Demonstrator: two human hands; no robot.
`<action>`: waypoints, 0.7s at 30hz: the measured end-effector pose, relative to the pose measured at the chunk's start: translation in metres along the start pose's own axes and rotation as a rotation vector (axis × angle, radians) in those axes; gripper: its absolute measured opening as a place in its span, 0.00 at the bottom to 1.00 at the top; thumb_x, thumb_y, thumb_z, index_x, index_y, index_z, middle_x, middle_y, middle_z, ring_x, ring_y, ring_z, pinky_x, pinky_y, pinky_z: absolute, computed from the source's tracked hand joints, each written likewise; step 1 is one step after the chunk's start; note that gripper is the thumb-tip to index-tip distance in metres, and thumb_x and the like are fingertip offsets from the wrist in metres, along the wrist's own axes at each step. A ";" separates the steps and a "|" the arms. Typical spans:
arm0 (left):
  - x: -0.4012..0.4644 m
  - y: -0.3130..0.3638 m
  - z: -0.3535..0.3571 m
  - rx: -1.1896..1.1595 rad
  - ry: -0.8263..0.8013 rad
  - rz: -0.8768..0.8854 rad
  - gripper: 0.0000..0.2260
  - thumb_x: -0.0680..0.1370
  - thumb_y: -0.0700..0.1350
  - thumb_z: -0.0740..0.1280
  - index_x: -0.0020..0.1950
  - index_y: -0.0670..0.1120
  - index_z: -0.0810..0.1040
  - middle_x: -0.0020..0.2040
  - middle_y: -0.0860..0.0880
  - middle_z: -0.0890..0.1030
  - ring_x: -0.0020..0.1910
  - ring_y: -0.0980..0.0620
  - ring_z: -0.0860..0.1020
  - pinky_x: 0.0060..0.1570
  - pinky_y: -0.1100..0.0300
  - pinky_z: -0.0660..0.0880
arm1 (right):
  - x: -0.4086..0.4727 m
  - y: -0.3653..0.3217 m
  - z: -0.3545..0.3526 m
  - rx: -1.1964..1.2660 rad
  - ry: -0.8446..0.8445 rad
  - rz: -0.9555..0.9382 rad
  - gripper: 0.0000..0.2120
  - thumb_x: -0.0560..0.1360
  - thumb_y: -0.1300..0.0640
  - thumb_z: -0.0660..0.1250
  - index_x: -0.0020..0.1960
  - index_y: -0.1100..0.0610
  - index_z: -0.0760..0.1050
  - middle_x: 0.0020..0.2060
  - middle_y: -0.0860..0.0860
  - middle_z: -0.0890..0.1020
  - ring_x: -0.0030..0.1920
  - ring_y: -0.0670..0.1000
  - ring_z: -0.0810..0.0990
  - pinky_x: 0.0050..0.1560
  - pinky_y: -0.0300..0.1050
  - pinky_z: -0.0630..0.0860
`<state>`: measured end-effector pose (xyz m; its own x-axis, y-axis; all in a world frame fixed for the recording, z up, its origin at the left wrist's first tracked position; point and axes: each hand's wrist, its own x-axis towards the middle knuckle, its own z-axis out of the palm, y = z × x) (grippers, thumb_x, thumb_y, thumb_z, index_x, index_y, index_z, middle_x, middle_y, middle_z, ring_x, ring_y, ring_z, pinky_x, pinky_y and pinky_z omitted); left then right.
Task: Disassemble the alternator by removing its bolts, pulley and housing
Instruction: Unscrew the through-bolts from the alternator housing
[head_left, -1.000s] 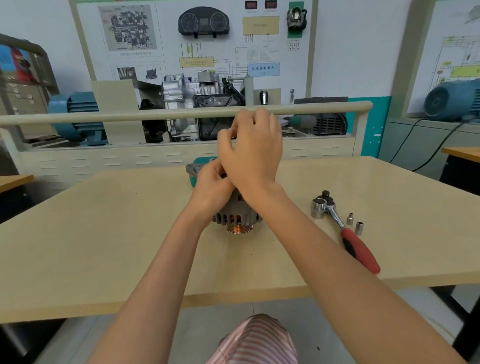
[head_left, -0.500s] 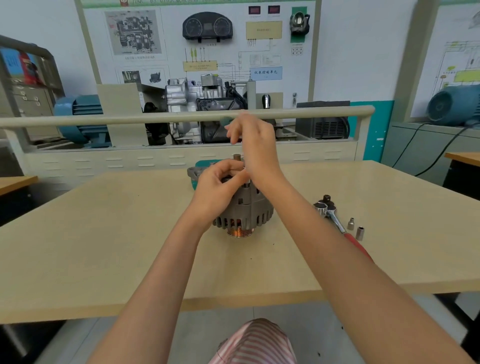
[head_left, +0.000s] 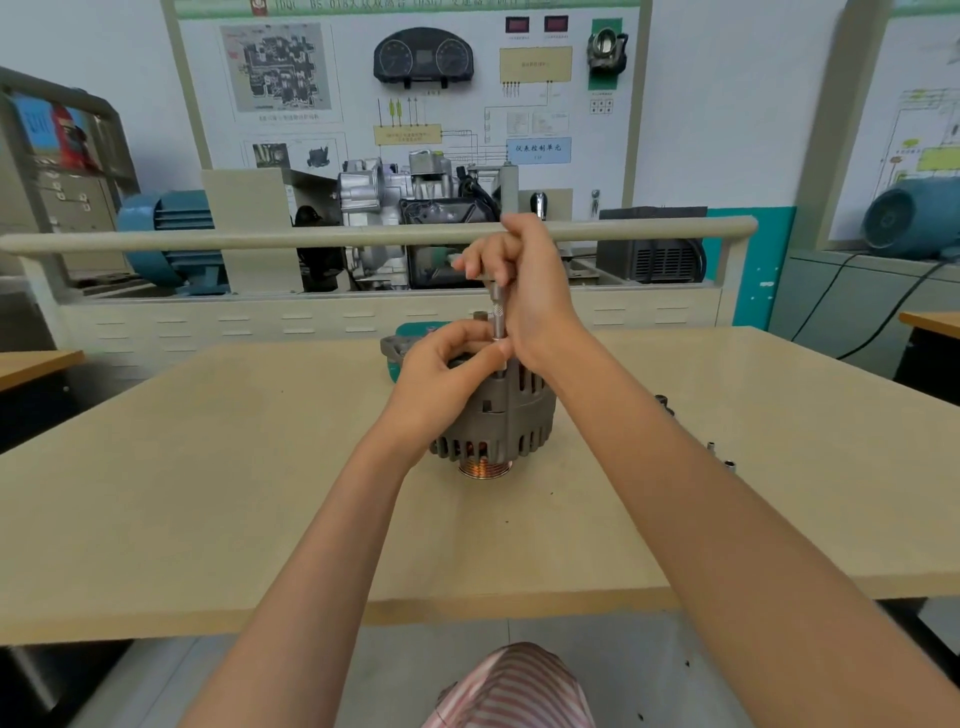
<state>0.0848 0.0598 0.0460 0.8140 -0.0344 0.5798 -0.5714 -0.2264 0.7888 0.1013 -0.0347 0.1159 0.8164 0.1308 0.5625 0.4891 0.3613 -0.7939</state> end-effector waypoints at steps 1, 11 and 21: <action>0.000 0.000 0.000 -0.004 -0.004 -0.002 0.02 0.76 0.46 0.68 0.47 0.53 0.79 0.42 0.54 0.83 0.44 0.58 0.80 0.44 0.65 0.73 | 0.001 0.000 -0.002 0.092 -0.019 0.019 0.31 0.81 0.58 0.50 0.19 0.57 0.64 0.22 0.51 0.73 0.35 0.49 0.76 0.52 0.41 0.74; -0.001 0.001 0.000 0.003 0.047 0.022 0.14 0.75 0.33 0.64 0.40 0.53 0.76 0.30 0.62 0.80 0.33 0.69 0.77 0.29 0.75 0.69 | -0.028 0.027 0.011 -1.246 0.429 -0.536 0.06 0.71 0.59 0.61 0.44 0.61 0.74 0.42 0.54 0.74 0.49 0.54 0.72 0.67 0.53 0.64; 0.000 0.001 0.001 0.012 0.013 0.006 0.05 0.76 0.45 0.68 0.51 0.51 0.80 0.42 0.54 0.83 0.46 0.58 0.80 0.44 0.64 0.74 | -0.012 0.006 -0.001 -0.341 0.070 -0.188 0.08 0.68 0.61 0.60 0.30 0.57 0.71 0.35 0.51 0.73 0.39 0.43 0.72 0.45 0.36 0.69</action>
<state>0.0845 0.0592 0.0462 0.8089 -0.0231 0.5874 -0.5751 -0.2379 0.7827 0.0950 -0.0348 0.1038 0.7159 0.0239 0.6978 0.6966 0.0435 -0.7161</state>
